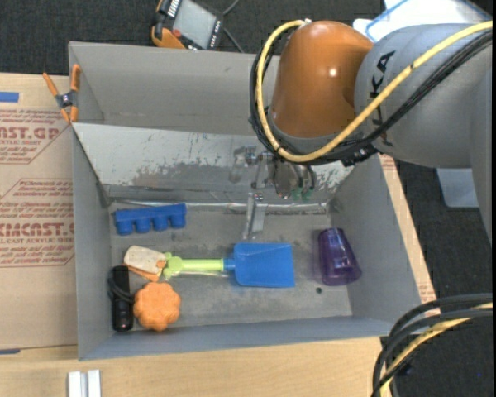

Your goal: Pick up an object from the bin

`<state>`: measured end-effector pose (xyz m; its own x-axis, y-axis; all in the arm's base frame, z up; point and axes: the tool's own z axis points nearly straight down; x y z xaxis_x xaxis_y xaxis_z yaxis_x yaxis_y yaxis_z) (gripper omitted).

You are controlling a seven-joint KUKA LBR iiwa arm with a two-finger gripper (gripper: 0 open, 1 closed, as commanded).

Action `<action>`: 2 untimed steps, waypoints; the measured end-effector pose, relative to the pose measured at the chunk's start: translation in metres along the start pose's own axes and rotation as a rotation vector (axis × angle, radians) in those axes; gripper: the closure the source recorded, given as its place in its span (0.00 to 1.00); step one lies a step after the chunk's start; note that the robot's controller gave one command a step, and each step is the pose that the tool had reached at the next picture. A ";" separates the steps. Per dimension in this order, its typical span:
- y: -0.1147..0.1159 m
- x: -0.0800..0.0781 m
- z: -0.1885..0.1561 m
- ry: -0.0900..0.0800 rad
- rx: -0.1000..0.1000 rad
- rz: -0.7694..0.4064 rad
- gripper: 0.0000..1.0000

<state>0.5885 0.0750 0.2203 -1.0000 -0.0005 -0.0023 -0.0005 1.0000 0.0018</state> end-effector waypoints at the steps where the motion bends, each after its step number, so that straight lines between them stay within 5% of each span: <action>1: 0.000 0.000 0.000 -0.001 0.000 0.000 0.00; 2: 0.005 0.001 0.025 -0.012 -0.002 0.018 0.00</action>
Offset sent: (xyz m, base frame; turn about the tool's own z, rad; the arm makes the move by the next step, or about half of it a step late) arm -0.0073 0.0122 -0.0688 0.0392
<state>0.5879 0.0800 0.1952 -0.9998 0.0172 -0.0138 0.0172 0.9998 0.0036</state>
